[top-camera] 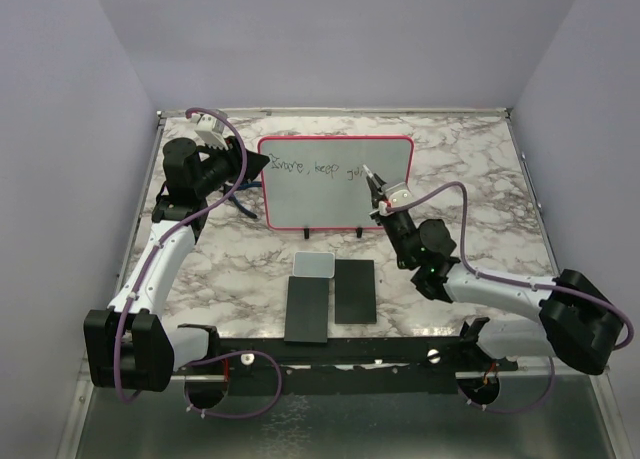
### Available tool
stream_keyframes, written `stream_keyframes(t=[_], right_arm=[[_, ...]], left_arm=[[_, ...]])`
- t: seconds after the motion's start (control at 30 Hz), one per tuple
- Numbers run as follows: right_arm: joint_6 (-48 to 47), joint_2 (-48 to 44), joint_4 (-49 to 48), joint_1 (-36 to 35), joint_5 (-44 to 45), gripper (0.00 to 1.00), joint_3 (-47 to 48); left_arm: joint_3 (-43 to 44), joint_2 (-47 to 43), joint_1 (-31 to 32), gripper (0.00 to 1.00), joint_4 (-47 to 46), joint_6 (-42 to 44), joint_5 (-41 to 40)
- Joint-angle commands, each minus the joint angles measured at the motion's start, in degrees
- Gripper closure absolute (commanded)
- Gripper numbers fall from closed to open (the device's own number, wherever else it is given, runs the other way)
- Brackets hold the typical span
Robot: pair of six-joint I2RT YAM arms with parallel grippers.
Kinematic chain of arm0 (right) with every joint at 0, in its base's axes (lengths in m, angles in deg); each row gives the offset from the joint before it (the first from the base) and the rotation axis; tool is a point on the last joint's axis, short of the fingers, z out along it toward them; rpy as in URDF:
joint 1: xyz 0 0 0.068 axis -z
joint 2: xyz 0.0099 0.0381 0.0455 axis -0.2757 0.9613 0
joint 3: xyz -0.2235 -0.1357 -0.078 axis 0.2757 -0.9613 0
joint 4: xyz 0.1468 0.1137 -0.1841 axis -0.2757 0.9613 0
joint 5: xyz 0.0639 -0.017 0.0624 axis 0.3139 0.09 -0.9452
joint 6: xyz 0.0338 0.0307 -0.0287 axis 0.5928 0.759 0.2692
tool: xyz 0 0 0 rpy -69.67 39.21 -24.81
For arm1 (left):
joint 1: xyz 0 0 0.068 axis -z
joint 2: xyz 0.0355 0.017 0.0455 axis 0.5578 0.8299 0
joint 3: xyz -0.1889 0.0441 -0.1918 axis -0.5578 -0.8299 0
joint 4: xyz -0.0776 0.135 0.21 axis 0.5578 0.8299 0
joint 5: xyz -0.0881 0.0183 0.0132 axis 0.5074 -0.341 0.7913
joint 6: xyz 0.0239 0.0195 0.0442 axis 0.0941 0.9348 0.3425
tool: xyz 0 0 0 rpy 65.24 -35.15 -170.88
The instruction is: Write a sentence on the whiteboard
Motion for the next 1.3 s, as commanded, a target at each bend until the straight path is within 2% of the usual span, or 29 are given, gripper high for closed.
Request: stream_keyframes(t=[0.0,0.27,1.27], right_arm=[[1.7,-4.9,3.1,0.3,-3.1,0.99,-1.0],[2.8,-5.9,6.4,0.3,0.4,0.99,-1.7],[2.2,0.5,1.8,0.3,3.1,0.99,-1.3]], left_arm=[[-0.6,-1.8,0.2,0.73,1.0,0.9,-0.9],[-0.7,-1.8,0.2,0.73,1.0,0.8,-1.0],[-0.7,-1.7,0.2,0.73,1.0,0.9,-1.0]])
